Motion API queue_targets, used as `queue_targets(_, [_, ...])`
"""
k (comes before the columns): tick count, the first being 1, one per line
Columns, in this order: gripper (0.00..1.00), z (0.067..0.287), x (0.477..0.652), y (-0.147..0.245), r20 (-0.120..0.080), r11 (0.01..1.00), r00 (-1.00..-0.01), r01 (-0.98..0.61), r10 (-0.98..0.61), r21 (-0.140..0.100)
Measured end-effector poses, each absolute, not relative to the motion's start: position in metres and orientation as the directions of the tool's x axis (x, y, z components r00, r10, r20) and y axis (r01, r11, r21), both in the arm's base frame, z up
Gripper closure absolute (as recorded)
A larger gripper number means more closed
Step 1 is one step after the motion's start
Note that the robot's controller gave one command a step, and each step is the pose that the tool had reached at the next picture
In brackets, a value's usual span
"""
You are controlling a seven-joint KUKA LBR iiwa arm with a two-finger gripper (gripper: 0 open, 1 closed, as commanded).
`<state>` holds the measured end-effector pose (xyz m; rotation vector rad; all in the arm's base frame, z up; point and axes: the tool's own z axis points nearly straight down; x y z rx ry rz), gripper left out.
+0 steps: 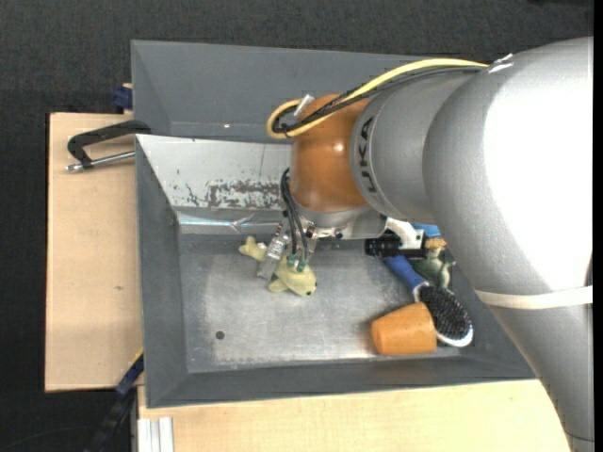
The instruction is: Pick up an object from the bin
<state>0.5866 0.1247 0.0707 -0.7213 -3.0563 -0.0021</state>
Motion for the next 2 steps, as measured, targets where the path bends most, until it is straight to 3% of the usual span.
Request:
queue_targets(1, [1.0, 0.11, 0.588, 0.126, -0.006, 0.895, -0.895, 0.446, 0.446, 0.006])
queue_targets(2, [1.0, 0.132, 0.59, 0.127, -0.006, 0.896, -0.896, 0.444, 0.444, 0.006])
